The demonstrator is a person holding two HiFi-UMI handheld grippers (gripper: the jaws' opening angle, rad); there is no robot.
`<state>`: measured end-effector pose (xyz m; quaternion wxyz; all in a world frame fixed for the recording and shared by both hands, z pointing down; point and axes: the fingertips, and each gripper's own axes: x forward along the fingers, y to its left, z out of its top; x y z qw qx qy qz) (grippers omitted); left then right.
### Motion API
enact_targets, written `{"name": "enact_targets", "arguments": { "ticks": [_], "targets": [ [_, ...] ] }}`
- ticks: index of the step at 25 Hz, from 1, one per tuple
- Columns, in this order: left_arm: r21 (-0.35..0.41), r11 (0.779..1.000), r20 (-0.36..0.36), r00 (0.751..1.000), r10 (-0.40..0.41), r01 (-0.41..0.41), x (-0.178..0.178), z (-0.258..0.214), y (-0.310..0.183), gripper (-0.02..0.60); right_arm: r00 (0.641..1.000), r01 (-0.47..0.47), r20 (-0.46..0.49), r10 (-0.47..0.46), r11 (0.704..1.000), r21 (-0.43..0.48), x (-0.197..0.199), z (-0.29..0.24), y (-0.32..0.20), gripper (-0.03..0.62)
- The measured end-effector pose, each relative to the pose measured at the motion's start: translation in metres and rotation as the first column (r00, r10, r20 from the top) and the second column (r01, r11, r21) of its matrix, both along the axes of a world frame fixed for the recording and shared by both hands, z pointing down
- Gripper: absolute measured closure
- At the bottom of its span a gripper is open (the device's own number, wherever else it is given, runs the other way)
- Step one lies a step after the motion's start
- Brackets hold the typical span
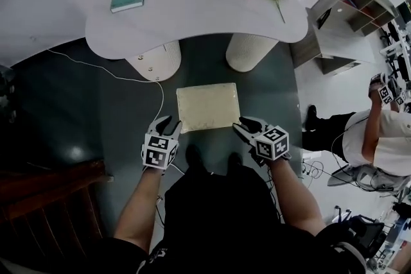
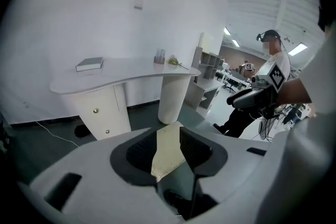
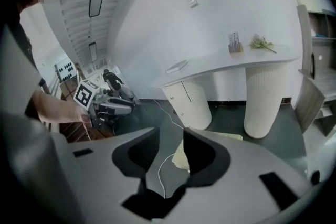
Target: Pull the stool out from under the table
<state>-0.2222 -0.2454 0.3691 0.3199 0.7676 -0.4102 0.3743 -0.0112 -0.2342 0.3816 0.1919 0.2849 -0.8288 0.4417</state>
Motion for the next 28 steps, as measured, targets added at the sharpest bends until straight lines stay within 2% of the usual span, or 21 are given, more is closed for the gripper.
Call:
{"name": "enact_targets", "arguments": {
  "ticks": [5,9,15,19,23,28],
  "targets": [
    [0.039,0.995,0.008,0.996,-0.092,0.092,0.039,-0.033,0.013,0.445,0.995,0.033,0.093,-0.034,0.999,0.011,0.031,-0.024,0.019,0.474],
    [0.095,0.971,0.018,0.974,-0.224,0.222,0.072,-0.044,0.027,0.460,0.985,0.081,0.150,-0.081,0.997,0.004,0.065,-0.032,0.056,0.488],
    [0.144,0.962,0.044,0.970,-0.241,0.233,0.128,-0.083,0.056,0.460,0.968,0.130,0.212,-0.133,0.991,0.027,0.115,-0.052,0.091,0.497],
    [0.193,0.941,0.058,0.954,-0.294,0.278,0.130,-0.119,0.074,0.469,0.958,0.159,0.235,-0.166,0.986,0.048,0.130,-0.066,0.100,0.513],
    [0.225,0.921,0.062,0.938,-0.340,0.319,0.129,-0.140,0.099,0.476,0.951,0.171,0.244,-0.192,0.980,0.102,0.128,-0.080,0.094,0.527],
    [0.248,0.912,0.047,0.936,-0.349,0.328,0.123,-0.149,0.112,0.477,0.954,0.156,0.220,-0.205,0.963,0.222,0.119,-0.115,0.071,0.563]
  ]
}}
